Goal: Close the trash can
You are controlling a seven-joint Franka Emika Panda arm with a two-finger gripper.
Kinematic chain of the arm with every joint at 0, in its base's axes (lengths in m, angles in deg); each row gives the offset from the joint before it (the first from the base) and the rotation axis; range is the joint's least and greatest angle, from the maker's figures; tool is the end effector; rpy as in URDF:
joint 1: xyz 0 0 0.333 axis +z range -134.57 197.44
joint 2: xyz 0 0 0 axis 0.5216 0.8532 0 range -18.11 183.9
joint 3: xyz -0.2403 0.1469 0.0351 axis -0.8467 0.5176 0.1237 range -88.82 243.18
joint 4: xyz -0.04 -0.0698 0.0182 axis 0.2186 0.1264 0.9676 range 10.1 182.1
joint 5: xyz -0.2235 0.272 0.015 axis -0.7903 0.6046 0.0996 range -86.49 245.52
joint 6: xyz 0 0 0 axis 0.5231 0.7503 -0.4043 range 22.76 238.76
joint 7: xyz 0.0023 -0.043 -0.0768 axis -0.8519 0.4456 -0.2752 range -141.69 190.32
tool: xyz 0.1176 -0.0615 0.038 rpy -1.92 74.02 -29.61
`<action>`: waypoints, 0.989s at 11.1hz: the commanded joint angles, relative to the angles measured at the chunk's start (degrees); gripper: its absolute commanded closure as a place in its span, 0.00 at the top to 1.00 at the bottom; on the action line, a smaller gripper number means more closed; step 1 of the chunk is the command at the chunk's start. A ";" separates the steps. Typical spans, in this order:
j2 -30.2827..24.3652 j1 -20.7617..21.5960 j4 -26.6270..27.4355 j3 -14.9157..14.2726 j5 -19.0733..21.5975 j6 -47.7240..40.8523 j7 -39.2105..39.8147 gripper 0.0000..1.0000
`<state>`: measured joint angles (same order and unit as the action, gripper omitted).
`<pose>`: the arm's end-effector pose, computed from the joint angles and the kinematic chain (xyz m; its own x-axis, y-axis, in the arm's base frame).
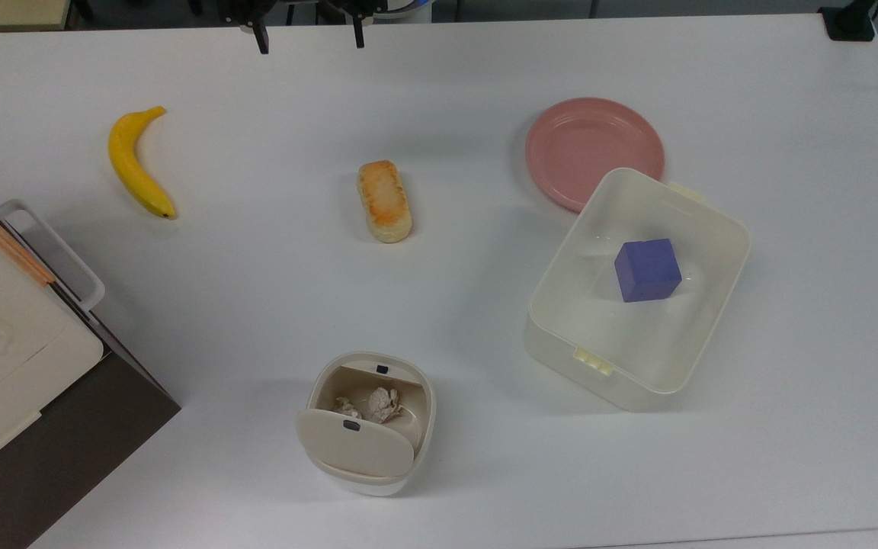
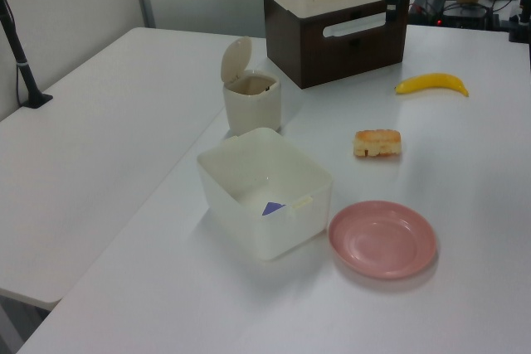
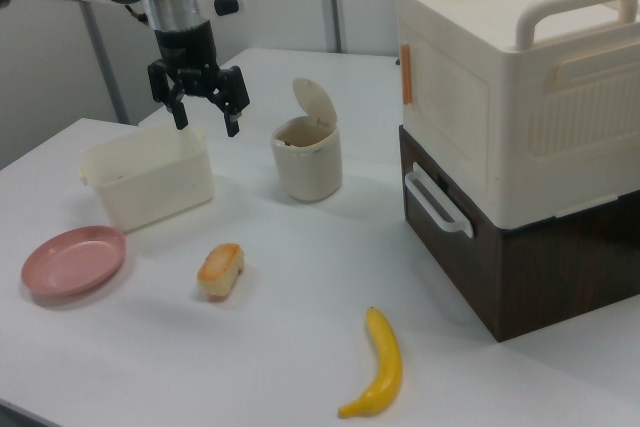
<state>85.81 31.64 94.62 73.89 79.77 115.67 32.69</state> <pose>0.5298 -0.0273 0.5489 0.9957 0.0920 0.0086 0.0920 -0.9958 -0.0003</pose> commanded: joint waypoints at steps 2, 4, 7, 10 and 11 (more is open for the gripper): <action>-1.33 0.41 1.92 -0.93 1.41 2.40 1.29 1.00; -1.33 0.41 1.92 -0.93 1.50 2.31 1.38 1.00; -1.33 0.33 1.92 -1.02 1.41 2.31 1.38 1.00; -1.42 0.33 1.92 -1.02 1.50 2.13 1.91 1.00; -1.42 0.33 1.92 -1.02 1.50 1.96 1.91 1.00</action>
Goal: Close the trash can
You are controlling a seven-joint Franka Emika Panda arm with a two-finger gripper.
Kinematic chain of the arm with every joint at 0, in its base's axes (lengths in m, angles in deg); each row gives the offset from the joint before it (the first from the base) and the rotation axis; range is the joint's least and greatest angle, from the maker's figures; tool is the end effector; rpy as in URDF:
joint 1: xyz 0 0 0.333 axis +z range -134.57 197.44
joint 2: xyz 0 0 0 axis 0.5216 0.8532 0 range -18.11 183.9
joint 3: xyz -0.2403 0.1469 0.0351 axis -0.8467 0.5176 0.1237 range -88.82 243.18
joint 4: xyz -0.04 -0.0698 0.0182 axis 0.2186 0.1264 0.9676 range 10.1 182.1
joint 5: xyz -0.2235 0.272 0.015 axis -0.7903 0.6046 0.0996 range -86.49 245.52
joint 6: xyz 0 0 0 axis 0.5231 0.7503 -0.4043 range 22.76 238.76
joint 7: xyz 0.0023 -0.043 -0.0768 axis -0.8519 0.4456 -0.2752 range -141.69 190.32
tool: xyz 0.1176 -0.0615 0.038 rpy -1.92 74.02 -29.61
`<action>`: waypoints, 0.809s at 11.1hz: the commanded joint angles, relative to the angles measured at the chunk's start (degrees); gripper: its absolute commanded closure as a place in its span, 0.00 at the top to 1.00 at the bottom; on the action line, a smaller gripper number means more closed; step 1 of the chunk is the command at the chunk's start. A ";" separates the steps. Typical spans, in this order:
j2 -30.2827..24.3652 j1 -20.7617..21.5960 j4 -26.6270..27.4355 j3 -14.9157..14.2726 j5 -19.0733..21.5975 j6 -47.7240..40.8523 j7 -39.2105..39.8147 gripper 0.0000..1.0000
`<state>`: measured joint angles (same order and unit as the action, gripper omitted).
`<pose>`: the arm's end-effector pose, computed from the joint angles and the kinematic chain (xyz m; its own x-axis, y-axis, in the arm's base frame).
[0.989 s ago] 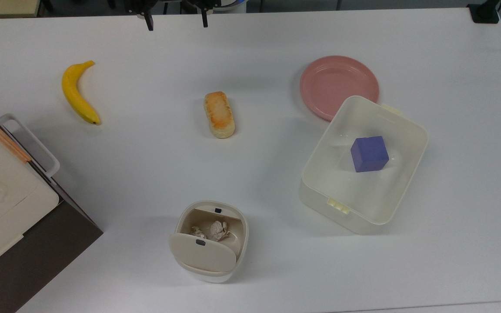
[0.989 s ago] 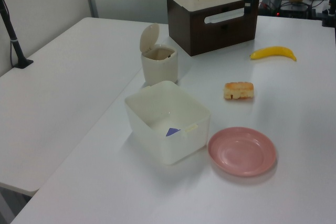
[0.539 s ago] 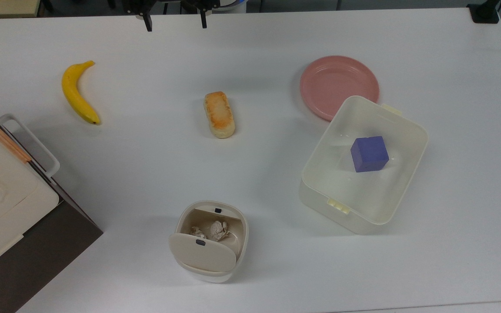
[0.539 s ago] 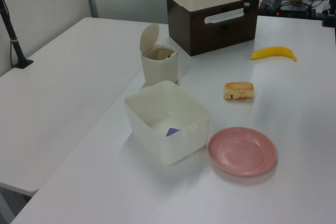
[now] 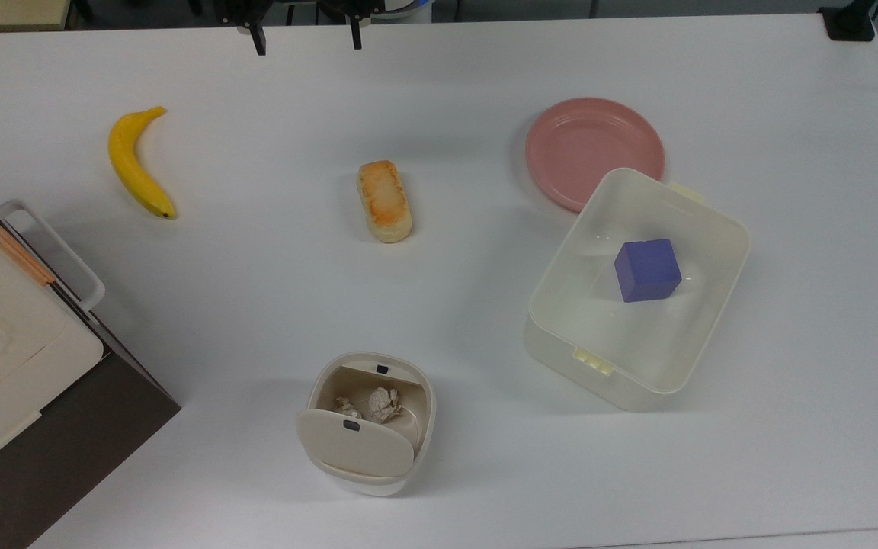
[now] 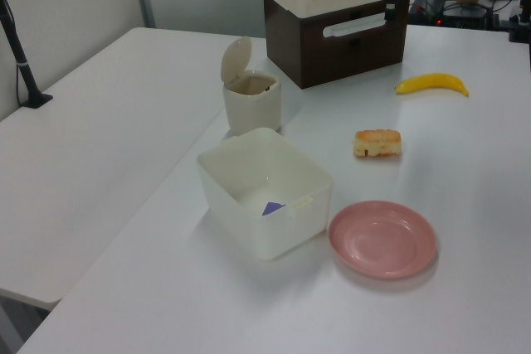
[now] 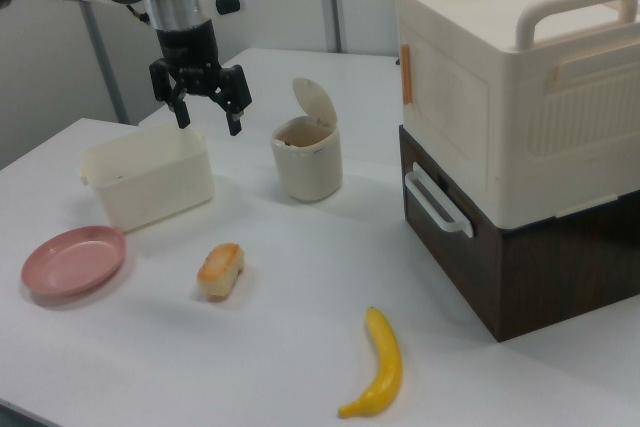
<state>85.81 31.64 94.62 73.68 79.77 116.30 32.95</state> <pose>0.5312 -0.0292 0.5499 0.9955 0.0928 0.0194 0.0928 -0.9957 0.0015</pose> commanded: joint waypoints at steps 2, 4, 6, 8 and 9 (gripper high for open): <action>-1.42 0.33 1.92 -0.80 1.50 1.24 1.65 1.00; -1.42 0.33 1.92 -0.80 1.50 1.15 1.65 1.00; -1.51 0.33 1.92 -0.80 1.50 1.15 2.00 1.00; -1.42 0.33 1.92 -0.72 1.41 1.15 2.09 1.00; -1.42 0.33 1.92 -0.80 1.50 1.15 2.09 1.00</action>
